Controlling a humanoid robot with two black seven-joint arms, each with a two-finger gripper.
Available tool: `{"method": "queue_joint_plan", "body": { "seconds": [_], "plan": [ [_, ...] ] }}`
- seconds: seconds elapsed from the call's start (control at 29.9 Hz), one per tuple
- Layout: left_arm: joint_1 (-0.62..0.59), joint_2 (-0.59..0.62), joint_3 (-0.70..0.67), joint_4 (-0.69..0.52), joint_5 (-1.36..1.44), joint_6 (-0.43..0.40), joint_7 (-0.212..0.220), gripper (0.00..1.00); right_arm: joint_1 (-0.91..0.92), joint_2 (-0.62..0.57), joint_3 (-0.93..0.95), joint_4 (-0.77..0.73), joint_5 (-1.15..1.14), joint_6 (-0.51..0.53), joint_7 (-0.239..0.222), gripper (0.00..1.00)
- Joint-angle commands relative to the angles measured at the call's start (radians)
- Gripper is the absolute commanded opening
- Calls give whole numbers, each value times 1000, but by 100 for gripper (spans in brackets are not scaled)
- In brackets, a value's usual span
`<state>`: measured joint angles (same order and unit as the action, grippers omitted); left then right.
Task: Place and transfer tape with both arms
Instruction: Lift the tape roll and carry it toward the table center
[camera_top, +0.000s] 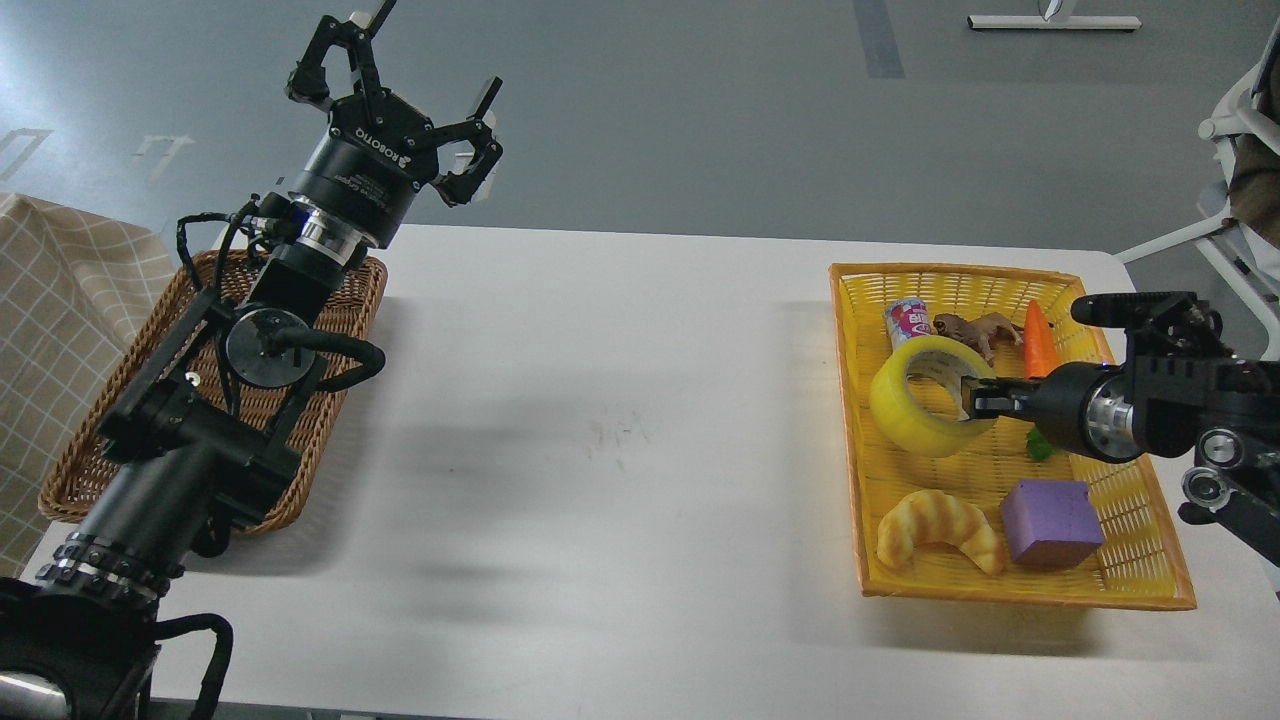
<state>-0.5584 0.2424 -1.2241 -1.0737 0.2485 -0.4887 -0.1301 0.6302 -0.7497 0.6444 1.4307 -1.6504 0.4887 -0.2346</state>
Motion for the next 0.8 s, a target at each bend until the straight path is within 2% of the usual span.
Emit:
{"method": "queue_joint_plan", "body": {
  "seconds": [0.0, 0.27, 0.64, 0.77],
  "plan": [
    [2, 0, 0, 0, 0, 0, 1, 98, 14, -34, 14, 49, 1, 0, 0, 0],
    [0, 0, 0, 0, 0, 0, 0, 98, 149, -16, 12, 59, 1, 0, 1, 0],
    [-2, -15, 0, 0, 0, 0, 0, 98, 296, 242, -11, -30, 0, 0, 1, 0],
    [-2, -17, 0, 0, 0, 0, 0, 98, 335, 332, -93, -84, -2, 0, 1, 0]
  ]
}}
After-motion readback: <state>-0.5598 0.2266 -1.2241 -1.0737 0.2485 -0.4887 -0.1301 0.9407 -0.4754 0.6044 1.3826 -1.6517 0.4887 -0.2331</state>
